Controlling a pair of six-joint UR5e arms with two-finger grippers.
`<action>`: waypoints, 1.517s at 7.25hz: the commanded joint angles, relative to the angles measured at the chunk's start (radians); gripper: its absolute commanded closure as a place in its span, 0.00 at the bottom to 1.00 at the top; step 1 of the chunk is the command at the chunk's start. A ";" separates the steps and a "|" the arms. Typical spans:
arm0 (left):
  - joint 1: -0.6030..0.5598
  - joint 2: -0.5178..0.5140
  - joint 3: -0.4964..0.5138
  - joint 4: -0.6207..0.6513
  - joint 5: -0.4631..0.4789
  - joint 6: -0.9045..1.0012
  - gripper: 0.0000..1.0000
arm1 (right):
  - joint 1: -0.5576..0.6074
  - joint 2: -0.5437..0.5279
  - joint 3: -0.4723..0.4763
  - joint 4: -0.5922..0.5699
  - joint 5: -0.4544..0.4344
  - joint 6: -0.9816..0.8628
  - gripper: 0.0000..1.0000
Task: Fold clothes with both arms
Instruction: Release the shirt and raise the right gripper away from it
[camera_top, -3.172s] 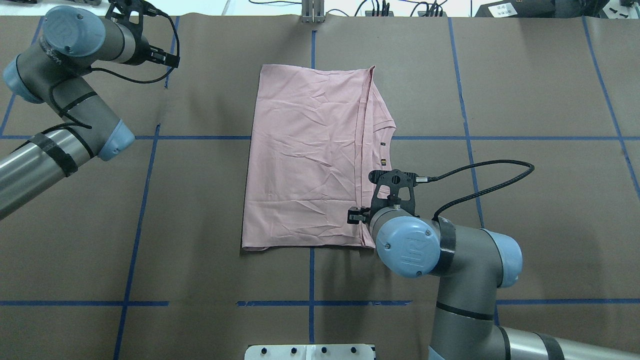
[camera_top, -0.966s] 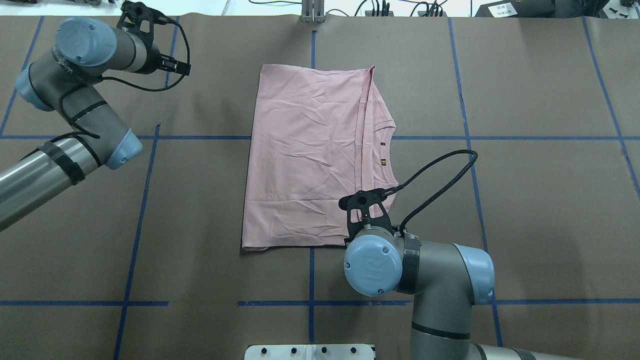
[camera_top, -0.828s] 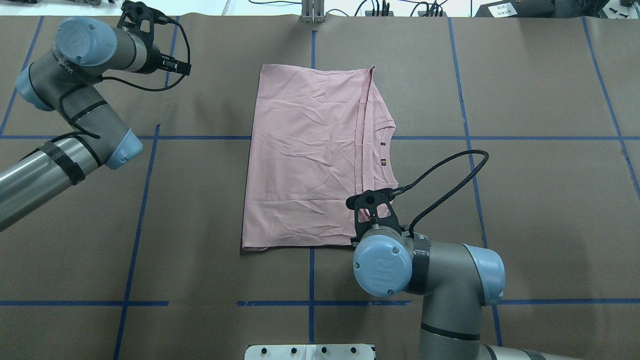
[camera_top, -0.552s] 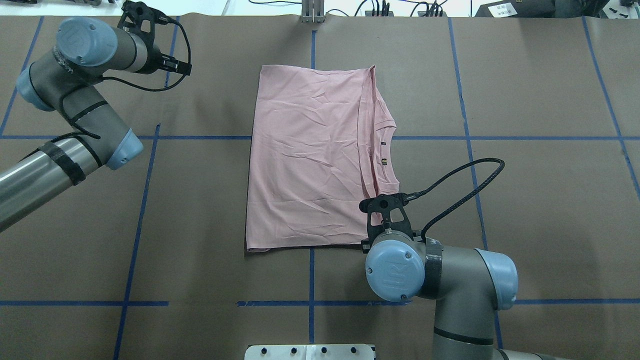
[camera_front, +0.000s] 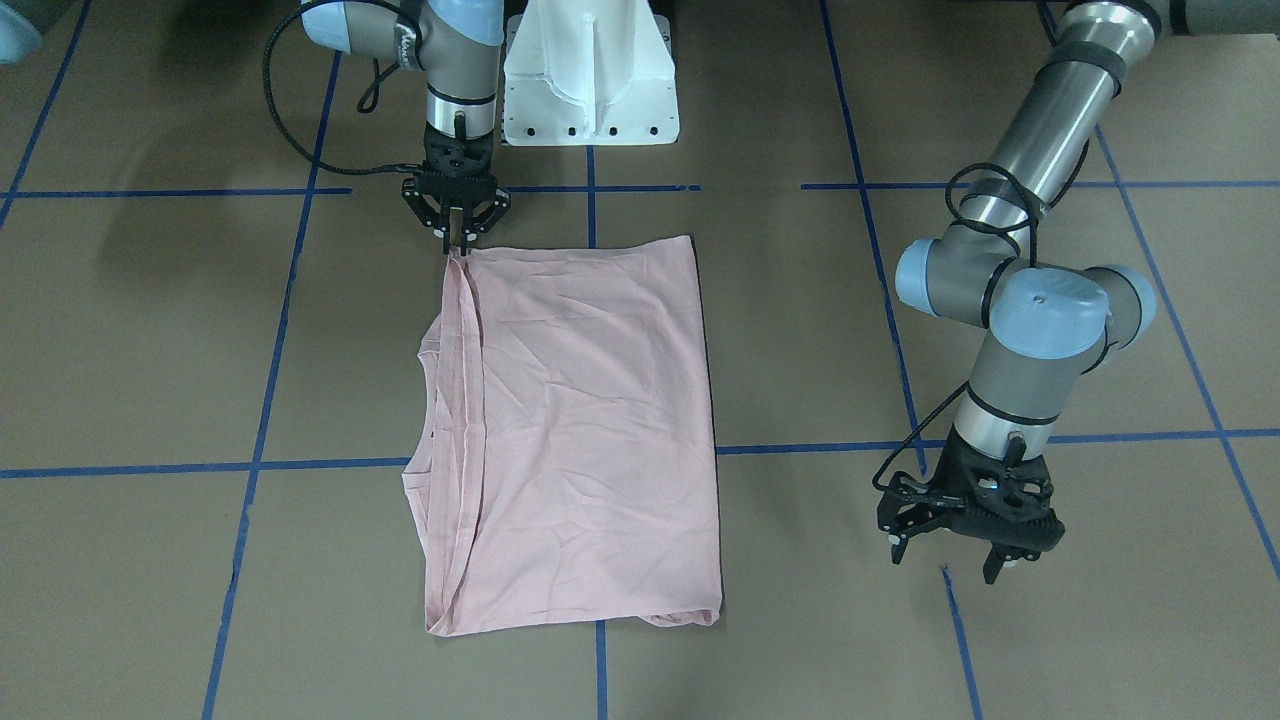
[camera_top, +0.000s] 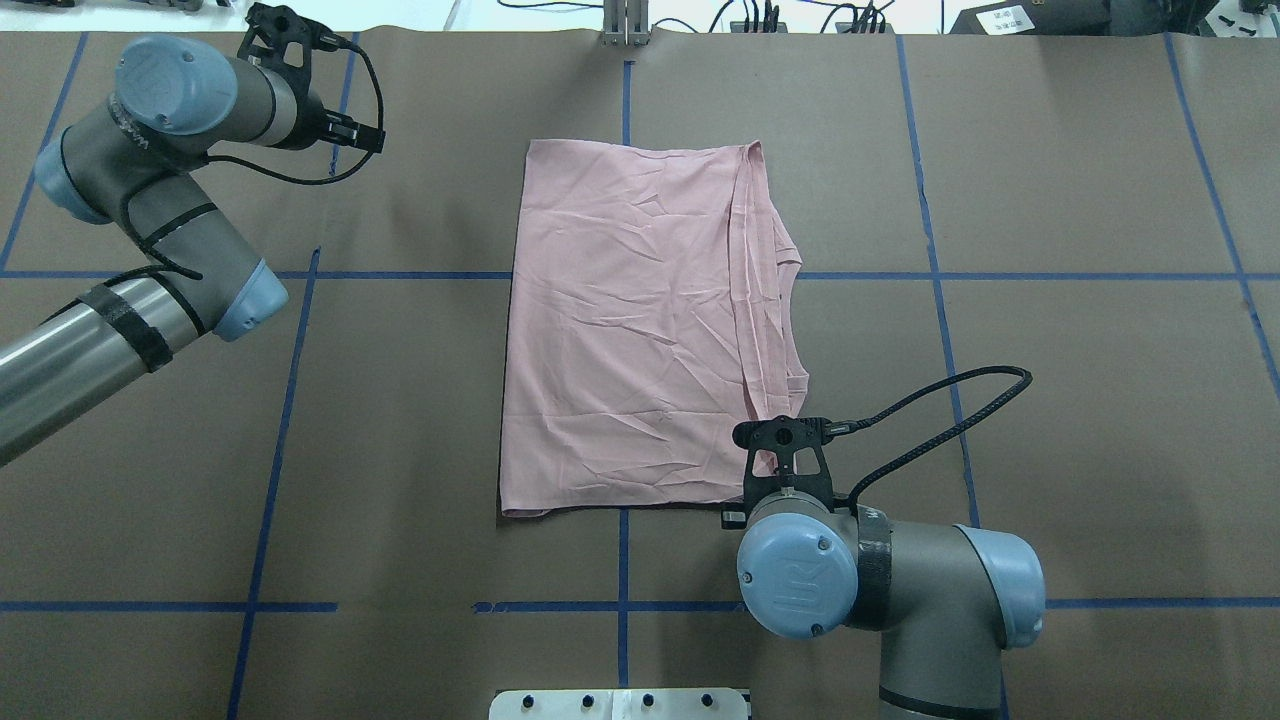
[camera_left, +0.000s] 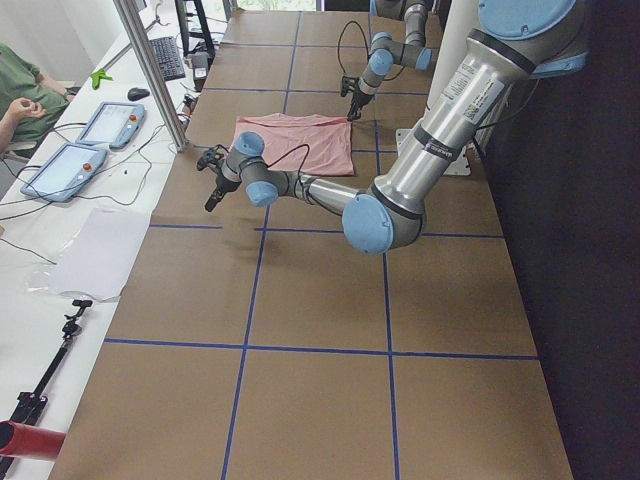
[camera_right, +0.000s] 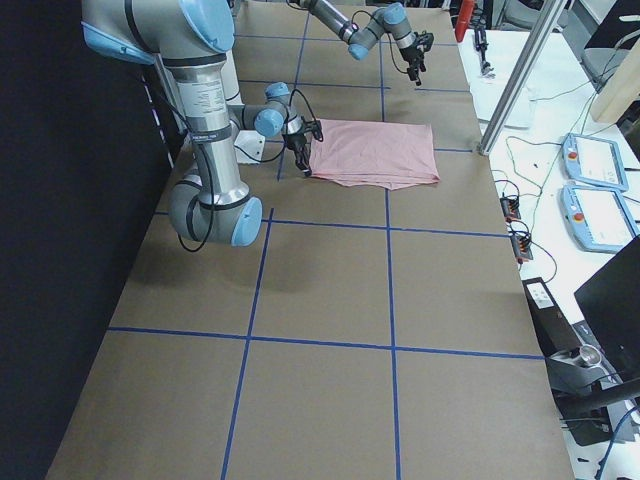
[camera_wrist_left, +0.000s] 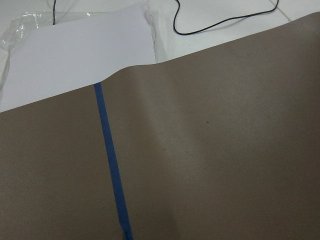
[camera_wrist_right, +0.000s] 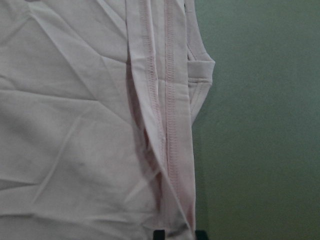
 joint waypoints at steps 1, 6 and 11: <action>0.003 0.000 -0.001 0.000 0.000 0.000 0.00 | 0.045 0.013 0.024 0.004 0.008 -0.057 0.00; 0.017 0.002 -0.006 -0.003 -0.029 -0.003 0.00 | 0.162 0.124 -0.126 0.000 0.117 -0.174 0.01; 0.017 0.023 -0.025 -0.001 -0.051 -0.003 0.00 | 0.172 0.111 -0.172 -0.009 0.117 -0.256 0.10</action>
